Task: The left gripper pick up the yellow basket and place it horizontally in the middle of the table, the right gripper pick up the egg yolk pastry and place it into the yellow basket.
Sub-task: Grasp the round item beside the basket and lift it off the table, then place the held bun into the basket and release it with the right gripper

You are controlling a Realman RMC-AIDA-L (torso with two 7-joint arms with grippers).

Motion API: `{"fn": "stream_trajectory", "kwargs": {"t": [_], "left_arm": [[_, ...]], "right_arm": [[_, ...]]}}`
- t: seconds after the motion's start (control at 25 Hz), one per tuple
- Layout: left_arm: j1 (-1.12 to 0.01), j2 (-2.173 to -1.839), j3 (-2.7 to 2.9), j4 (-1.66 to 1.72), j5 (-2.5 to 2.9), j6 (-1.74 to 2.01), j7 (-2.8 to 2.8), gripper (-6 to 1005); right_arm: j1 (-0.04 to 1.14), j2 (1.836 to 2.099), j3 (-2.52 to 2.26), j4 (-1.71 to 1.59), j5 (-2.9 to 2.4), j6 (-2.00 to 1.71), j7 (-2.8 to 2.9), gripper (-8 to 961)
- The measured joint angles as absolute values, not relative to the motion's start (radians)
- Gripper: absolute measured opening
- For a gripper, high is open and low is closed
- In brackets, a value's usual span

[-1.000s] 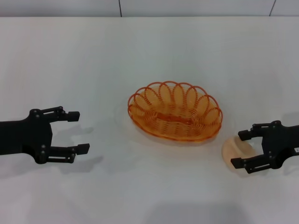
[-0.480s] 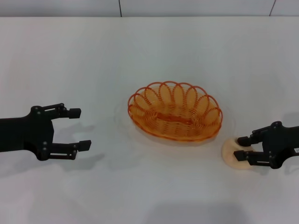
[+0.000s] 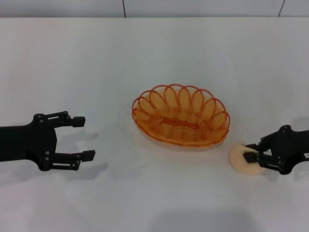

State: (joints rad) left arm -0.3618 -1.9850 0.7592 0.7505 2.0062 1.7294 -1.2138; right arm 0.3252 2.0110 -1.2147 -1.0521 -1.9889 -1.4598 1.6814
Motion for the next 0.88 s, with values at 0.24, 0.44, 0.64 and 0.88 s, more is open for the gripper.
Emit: {"fn": "stream_trajectory", "kwargs": {"t": [0.24, 0.44, 0.64, 0.88], "left_arm": [[-0.356, -1.989, 0.761, 0.747, 2.013, 1.746, -1.209, 874], [-0.356, -1.996, 0.761, 0.748, 2.020, 1.746, -1.209, 874], [-0.363, -1.996, 0.761, 0.749, 2.030, 1.752, -1.209, 874], [-0.366, -1.996, 0.761, 0.748, 2.033, 1.751, -1.208, 874]], "right_arm": [[0.326, 2.009, -1.161, -1.066, -1.962, -1.486, 1.659, 158], [0.328, 2.008, -1.097, -1.089, -1.888, -1.554, 1.610, 124], [0.348, 2.009, -1.081, -1.100, -1.788, -1.583, 1.587, 70], [0.395, 2.012, -1.138, -1.029, -1.626, -1.558, 1.529, 47]]}}
